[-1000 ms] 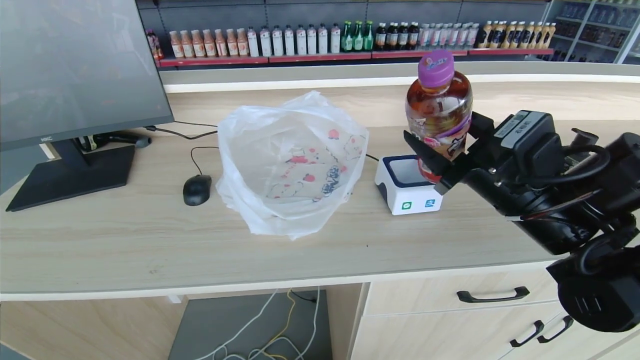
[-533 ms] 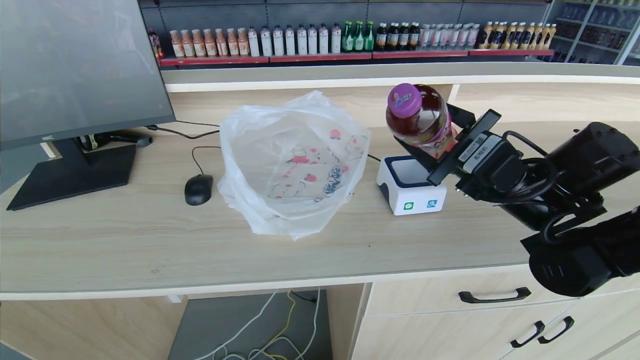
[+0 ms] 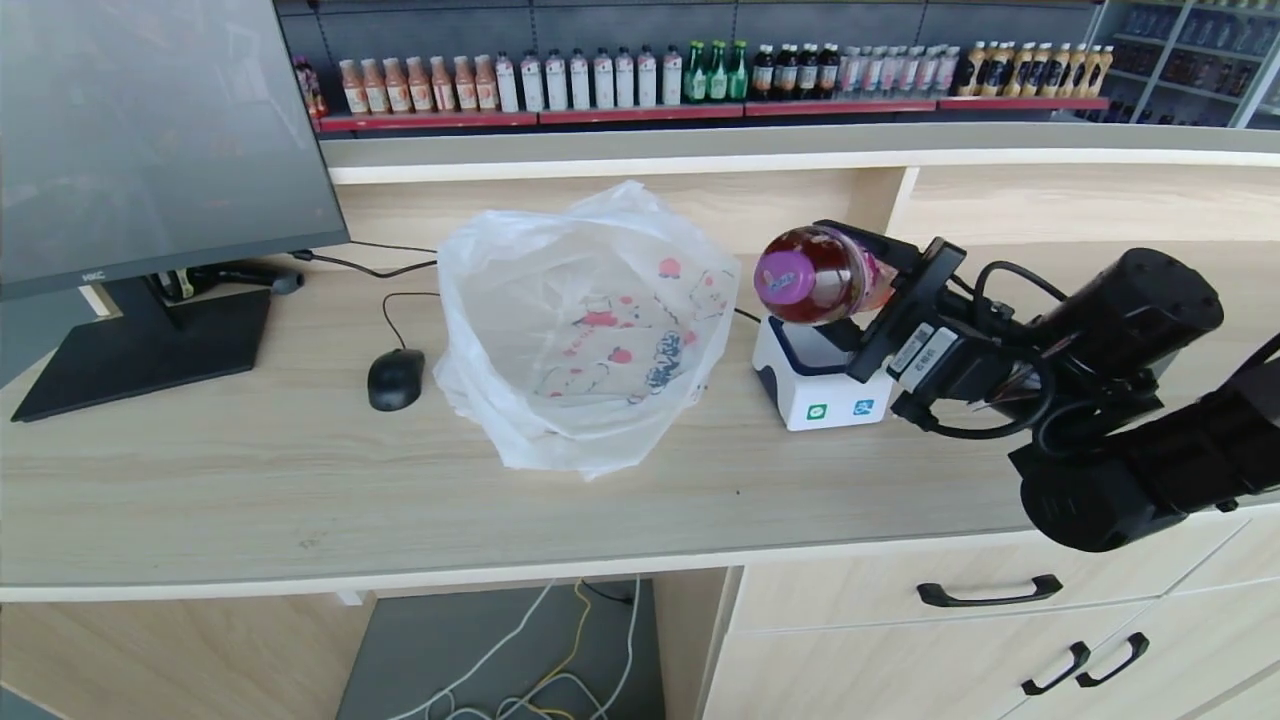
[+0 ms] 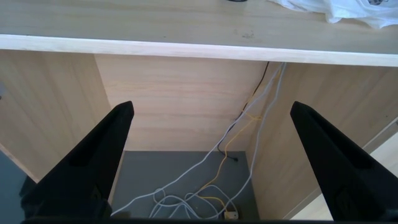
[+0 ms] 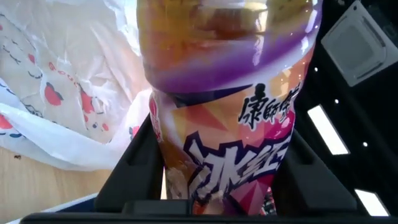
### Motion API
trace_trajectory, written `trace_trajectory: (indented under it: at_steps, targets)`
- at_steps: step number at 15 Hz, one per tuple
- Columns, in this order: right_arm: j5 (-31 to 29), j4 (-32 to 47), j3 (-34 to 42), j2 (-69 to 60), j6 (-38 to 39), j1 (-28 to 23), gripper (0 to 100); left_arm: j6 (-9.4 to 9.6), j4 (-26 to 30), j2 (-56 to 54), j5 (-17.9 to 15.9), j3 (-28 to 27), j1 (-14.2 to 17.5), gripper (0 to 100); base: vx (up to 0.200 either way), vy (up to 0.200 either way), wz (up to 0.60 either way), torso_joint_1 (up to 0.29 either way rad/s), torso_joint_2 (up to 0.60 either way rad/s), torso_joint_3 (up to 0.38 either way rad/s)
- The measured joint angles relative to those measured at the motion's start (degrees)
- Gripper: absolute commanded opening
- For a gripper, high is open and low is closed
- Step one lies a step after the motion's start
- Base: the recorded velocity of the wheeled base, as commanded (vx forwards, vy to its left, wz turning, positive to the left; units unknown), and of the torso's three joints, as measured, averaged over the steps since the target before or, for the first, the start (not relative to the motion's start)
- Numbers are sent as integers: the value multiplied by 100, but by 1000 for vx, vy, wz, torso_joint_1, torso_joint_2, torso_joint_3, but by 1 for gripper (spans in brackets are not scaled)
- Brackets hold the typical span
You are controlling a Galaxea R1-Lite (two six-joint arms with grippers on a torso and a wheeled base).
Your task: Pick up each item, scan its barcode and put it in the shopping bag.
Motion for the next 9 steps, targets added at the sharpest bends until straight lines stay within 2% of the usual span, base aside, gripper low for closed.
trace_trajectory:
  at_steps: [5,9]
  targets:
    - [413,0,30,246,-630,-135,0,0,0,0,0,0,0,100,0,0,0,0,0,0]
    - [471,2,77,369,-728,-157,0,0,0,0,0,0,-2,100,0,0,0,0,0,0]
